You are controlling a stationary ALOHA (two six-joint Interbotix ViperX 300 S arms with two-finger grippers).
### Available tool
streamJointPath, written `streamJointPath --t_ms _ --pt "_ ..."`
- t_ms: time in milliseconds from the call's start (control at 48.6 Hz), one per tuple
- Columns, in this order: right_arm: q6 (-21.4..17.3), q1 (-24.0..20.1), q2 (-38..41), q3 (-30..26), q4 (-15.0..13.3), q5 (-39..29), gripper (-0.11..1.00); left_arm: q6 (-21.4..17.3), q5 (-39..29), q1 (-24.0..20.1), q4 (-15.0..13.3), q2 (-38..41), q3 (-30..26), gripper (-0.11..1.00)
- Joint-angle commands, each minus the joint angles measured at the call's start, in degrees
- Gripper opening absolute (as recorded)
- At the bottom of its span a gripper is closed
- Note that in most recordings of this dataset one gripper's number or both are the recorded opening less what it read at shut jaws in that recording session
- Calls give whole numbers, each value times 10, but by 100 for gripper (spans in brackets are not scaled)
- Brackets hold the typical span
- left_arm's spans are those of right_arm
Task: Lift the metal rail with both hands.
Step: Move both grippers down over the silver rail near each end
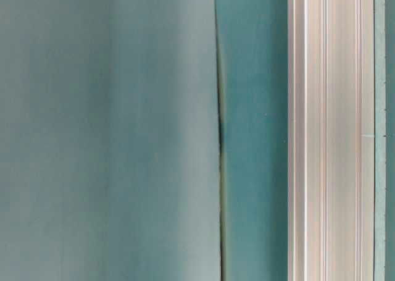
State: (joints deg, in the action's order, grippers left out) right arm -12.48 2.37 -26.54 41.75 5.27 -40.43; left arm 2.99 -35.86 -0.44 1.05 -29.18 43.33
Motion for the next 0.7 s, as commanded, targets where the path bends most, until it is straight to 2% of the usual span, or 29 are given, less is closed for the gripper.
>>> streamJointPath --t_ms 0,411,679 --pt "6 1 21 -25 0 -31 1 0 -23 7 1 12 -26 -1" --pt "87 -1 144 -119 -7 -122 1 -4 -94 9 1 97 -87 -1" --pt "101 -4 190 -155 -9 -164 1 -4 -103 9 3 127 -103 -1"
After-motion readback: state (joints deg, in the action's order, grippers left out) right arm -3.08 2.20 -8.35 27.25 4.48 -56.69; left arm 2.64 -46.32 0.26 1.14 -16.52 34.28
